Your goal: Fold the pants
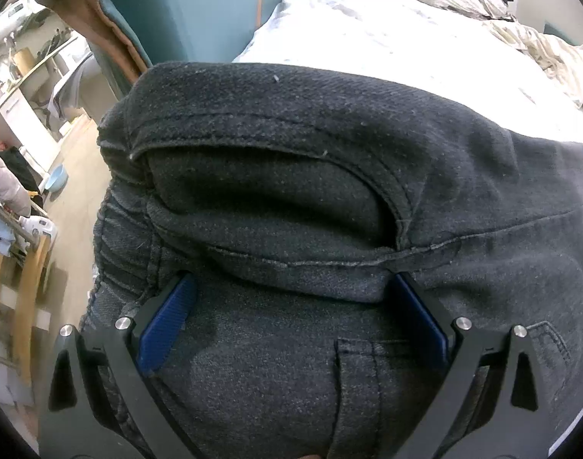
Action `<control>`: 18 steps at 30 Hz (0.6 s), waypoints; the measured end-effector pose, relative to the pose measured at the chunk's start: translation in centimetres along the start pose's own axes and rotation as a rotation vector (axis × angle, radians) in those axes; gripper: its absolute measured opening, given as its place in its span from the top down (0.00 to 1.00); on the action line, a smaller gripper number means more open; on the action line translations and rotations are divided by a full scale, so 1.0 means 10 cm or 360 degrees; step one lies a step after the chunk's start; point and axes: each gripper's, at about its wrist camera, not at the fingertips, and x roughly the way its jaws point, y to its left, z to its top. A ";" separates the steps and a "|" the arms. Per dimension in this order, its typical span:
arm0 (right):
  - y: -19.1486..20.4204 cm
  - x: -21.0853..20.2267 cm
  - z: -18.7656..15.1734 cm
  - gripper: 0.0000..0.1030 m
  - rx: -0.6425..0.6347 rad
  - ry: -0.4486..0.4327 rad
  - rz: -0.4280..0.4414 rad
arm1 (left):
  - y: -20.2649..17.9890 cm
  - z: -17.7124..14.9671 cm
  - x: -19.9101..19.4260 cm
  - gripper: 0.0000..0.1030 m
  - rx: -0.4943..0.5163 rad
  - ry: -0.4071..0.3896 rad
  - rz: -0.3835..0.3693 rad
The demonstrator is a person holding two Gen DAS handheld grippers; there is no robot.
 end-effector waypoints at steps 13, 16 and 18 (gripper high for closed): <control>0.25 -0.19 -0.12 0.93 -0.0234 -0.0200 -0.0018 | 0.00 0.01 0.00 0.03 0.0027 0.0003 -0.0004; 0.23 -0.08 -0.09 0.93 -0.0235 -0.0149 -0.0093 | -0.01 0.00 0.00 0.02 0.0033 -0.0001 -0.0001; 0.13 0.09 -0.09 0.92 -0.0176 -0.0075 -0.0167 | -0.01 0.01 0.00 0.02 0.0033 0.0008 -0.0003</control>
